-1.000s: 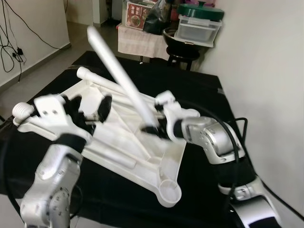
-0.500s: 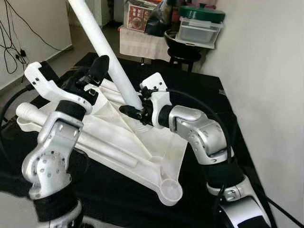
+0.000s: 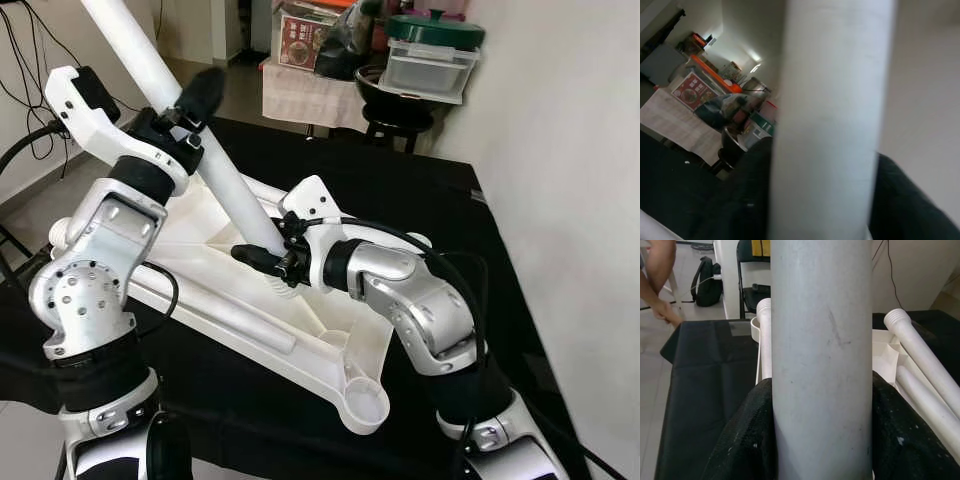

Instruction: Building children table

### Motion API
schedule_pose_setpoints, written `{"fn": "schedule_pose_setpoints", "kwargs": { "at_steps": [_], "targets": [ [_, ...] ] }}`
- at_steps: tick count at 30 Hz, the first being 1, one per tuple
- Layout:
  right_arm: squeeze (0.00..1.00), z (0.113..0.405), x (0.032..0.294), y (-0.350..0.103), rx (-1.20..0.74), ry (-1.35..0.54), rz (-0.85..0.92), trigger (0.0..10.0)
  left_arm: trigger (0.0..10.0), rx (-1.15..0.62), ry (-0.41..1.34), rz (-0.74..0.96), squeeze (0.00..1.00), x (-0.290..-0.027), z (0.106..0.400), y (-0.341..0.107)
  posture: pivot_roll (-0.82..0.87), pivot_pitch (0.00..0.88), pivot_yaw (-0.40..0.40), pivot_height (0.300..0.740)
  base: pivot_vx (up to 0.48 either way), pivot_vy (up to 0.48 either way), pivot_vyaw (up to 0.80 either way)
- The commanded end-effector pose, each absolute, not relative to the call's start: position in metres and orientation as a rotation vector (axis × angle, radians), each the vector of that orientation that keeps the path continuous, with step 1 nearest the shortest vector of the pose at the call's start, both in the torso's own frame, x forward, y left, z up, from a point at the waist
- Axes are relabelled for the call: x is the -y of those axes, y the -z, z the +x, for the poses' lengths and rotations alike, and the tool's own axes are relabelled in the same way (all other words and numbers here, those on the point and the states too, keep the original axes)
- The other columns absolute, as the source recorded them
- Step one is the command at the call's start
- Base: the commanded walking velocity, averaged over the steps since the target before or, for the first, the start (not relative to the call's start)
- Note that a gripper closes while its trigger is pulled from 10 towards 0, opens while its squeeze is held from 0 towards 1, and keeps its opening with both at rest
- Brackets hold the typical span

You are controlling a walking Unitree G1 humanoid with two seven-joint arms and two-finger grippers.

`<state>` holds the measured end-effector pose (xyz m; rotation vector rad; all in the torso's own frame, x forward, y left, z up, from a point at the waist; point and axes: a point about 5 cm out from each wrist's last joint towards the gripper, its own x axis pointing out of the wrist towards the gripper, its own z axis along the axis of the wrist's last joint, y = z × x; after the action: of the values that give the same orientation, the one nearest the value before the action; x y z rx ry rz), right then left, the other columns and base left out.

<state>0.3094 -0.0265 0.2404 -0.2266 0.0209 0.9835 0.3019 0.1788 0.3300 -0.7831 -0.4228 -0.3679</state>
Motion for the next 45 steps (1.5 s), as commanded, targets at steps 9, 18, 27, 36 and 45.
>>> {"fn": "schedule_pose_setpoints", "kwargs": {
  "at_steps": [9,18,27,36,45],
  "targets": [
    [0.00,0.317,0.021,-0.243,0.142,-0.953,-0.112,10.0,0.0,0.350,0.553,-0.708,0.00,-0.168,0.297,-0.334,-0.04,0.001,-0.095,0.740,0.000,0.000,0.00],
    [1.00,0.303,-0.012,-0.242,0.115,-1.093,-0.048,10.0,0.0,0.250,0.839,-0.522,0.00,-0.142,0.294,-0.338,-0.05,0.003,-0.088,0.740,0.000,0.000,0.00],
    [0.00,0.294,-0.033,-0.217,-0.080,-1.204,-0.134,10.0,0.0,0.212,1.122,-0.319,0.00,-0.113,0.284,-0.353,-0.06,0.000,-0.099,0.740,0.000,0.000,0.00],
    [0.00,0.304,-0.033,-0.210,-0.234,-1.094,0.025,10.0,0.0,0.243,1.261,-0.211,0.00,-0.100,0.278,-0.363,-0.07,0.000,-0.098,0.740,0.000,0.000,0.00],
    [0.00,0.312,-0.037,-0.228,-0.173,-1.050,0.243,9.3,0.0,0.243,1.369,-0.182,0.00,-0.090,0.264,-0.362,-0.07,0.000,-0.090,0.740,0.000,0.000,0.00]
  ]
}}
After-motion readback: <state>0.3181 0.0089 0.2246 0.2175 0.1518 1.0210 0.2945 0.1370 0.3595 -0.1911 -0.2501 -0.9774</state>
